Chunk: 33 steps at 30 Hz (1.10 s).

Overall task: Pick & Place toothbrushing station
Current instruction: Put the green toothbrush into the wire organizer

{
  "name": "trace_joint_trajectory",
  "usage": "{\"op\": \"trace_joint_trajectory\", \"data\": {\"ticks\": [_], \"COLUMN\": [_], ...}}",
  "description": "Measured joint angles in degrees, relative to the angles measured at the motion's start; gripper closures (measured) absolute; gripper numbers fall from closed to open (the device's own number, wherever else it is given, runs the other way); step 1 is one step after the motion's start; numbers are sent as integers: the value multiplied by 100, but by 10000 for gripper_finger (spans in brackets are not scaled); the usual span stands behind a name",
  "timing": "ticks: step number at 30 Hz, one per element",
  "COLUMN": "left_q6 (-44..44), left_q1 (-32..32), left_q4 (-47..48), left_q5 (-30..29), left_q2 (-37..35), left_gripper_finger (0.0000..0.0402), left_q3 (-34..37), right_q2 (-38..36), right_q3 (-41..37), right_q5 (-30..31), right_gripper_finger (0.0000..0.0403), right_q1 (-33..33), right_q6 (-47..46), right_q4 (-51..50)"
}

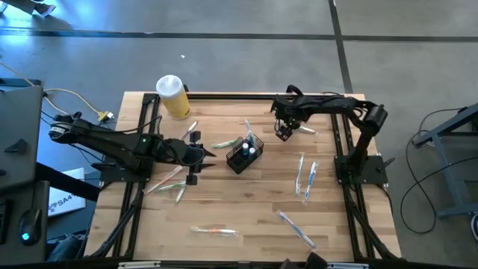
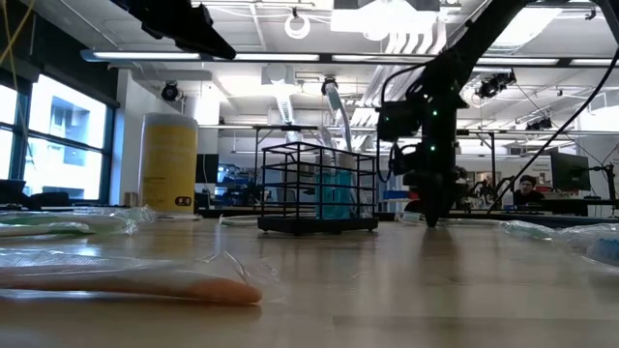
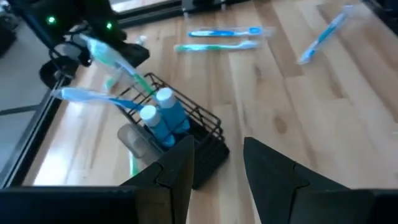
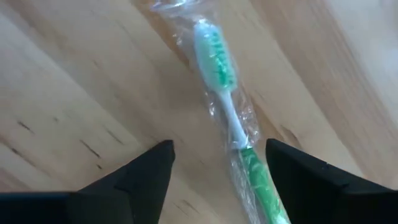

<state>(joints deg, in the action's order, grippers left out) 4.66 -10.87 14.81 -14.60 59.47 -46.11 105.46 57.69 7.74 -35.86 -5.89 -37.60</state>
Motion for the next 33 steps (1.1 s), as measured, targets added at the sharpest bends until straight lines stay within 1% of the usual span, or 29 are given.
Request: {"op": "trace_joint_trajectory", "data": {"ticks": [2,4,6,10,11,13,15,17,19,22,26,29,31,33], "left_q6": [-14,-14,-15,-39,-39,-40,-42,-123,-137,-7,153,216,307,387], "left_q1": [2,0,0,2,2,0,0,0,0,0,-1,-2,0,0], "left_q4": [-20,32,-38,-90,-84,-156,-185,-181,-186,-178,-303,-477,-473,-507], "left_q5": [194,229,214,157,137,62,16,-242,-480,-442,-302,-233,-61,248], "left_q2": [78,179,286,448,458,453,450,440,421,426,426,426,426,434], "left_gripper_finger": [268,268,268,268,268,268,268,268,268,268,267,264,252,231], "left_q3": [-4,4,2,2,2,3,0,0,0,0,0,0,0,0], "right_q2": [18,17,-31,-183,-219,-307,-447,-630,-932,-1452,-2289,-2866,-3128,-3310], "right_q3": [0,-2,-21,-48,-48,-55,-79,-105,-83,-72,-72,-63,-63,-63], "right_q5": [-141,-233,-299,-361,-345,-262,-53,93,86,60,1,-17,98,359], "right_gripper_finger": [181,215,258,366,381,388,391,394,395,395,399,403,402,403], "right_q1": [-41,-46,-58,-46,-46,-18,42,181,381,812,1665,2592,3282,3958], "right_q6": [-20,-28,-32,-125,-170,-294,-319,-347,-483,-786,-1215,-1589,-1799,-1882], "right_q4": [4,6,-22,-174,-210,-314,-572,-855,-945,-1294,-1375,-1339,-1150,-842]}}
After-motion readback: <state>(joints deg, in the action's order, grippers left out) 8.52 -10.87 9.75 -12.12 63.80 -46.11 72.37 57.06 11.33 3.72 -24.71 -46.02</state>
